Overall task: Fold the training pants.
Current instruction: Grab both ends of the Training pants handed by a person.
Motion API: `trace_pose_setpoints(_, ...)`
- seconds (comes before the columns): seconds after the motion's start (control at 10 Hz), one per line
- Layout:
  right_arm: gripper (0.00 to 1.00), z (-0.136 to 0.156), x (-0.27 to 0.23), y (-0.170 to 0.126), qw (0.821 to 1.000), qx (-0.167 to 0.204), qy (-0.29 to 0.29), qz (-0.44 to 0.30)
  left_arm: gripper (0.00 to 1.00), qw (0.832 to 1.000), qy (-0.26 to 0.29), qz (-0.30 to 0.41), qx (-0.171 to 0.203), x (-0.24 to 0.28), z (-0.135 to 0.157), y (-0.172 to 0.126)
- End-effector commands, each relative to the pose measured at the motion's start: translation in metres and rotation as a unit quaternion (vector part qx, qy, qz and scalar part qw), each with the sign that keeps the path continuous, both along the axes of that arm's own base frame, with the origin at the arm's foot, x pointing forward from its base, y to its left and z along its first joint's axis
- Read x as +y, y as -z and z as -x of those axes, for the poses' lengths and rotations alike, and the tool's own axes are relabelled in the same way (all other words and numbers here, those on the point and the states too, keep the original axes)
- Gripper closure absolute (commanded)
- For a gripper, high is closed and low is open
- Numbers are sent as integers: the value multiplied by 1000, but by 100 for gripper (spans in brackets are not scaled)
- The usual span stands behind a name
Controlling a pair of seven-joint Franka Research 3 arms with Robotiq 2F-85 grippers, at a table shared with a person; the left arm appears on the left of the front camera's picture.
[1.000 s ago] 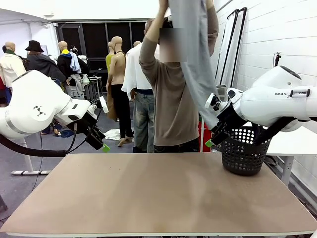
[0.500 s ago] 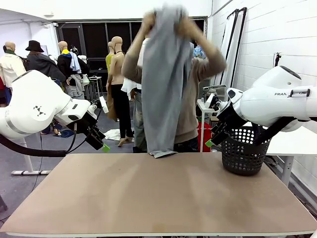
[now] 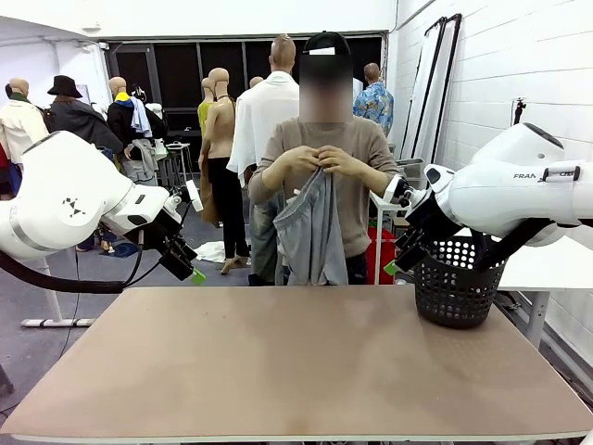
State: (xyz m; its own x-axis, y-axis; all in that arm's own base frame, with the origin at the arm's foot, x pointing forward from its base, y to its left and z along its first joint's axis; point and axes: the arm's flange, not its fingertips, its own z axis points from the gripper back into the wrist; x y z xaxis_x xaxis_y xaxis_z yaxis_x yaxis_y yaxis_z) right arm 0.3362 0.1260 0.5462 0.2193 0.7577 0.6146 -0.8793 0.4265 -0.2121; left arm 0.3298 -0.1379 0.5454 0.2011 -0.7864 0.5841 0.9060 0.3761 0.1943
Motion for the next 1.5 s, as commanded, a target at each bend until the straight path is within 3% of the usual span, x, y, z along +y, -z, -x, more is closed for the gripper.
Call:
trace_pose_setpoints(0.0,0,-1,0,1,1000,2,-5,-2,0,1000,6,4,2,2,-1,1)
trace_pose_setpoints(1.4,0,-1,0,1,1000,2,-5,-2,0,1000,6,4,2,2,-1,1)
